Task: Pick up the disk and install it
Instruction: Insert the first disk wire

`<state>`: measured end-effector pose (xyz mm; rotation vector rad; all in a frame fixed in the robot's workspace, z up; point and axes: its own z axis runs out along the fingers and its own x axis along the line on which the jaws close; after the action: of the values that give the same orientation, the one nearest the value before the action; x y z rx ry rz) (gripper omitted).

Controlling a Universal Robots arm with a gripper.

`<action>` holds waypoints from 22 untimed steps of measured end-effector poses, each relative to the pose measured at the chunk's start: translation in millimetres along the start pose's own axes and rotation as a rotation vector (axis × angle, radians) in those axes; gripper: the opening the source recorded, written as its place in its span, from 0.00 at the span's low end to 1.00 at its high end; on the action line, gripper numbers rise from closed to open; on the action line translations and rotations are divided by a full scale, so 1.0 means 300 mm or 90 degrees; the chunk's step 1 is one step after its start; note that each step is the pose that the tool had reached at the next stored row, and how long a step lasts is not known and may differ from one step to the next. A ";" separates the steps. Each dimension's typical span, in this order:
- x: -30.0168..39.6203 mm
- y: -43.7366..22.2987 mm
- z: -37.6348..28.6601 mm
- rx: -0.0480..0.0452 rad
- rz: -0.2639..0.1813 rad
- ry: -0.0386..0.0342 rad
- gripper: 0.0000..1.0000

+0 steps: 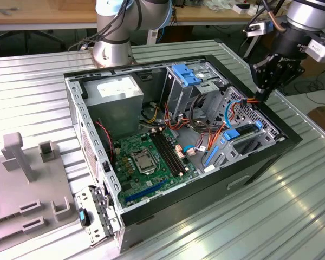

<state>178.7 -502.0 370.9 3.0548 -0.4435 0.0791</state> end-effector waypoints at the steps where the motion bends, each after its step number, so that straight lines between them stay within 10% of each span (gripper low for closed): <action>1: 0.000 0.000 0.000 -0.0007 0.013 -0.0005 0.17; 22: -0.002 0.000 0.003 -0.0103 0.178 -0.0082 0.17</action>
<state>178.1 -502.0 369.8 2.9570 -0.8640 0.0666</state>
